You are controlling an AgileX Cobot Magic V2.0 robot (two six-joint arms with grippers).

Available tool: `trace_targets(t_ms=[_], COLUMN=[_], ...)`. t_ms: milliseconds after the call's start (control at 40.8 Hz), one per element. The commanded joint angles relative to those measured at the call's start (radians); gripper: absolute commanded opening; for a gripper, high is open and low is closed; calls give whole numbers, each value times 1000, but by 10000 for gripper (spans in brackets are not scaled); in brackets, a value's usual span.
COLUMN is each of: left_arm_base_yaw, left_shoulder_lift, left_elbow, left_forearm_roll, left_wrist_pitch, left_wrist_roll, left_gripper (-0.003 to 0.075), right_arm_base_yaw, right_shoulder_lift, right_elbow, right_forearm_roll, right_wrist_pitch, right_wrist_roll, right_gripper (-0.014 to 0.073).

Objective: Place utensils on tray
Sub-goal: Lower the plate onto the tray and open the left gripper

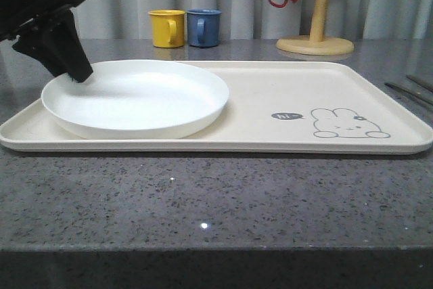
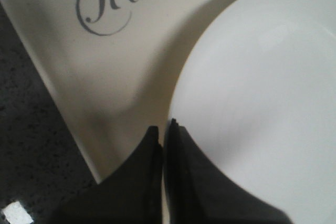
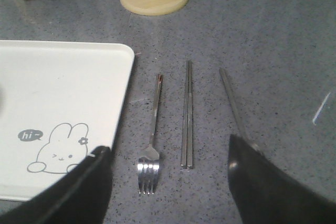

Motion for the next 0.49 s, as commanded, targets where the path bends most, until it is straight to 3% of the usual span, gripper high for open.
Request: trace_targets(t_ms=[0,98,147,318,465], left_arm_base_yaw=[-7,-7,-7,-21,-114], left_shoulder_lift=[-45,-45,-47,-129,-251], left_elbow=[-32,-32,-32,-32,-32], left_forearm_roll=[-44,-44,-44,-40,13], left_wrist_pitch=[-32,-27,-16,11,46], left_wrist_roll=[2,2,2,-3,-3], left_gripper=[165,336,386,390,390], right_arm_base_yaw=[-4,-4,-4,-4,-4], right_shoulder_lift=[13,13,13,13,13], right_elbow=[-25,-25,-25,-25,-25], right_forearm_roll=[3,3,3,3,3], right_wrist_pitch=[-84,-84,-84,-84,-84], right_wrist_roll=[-5,-5,-5,-5,-5], right_gripper=[499,499,499,499,499])
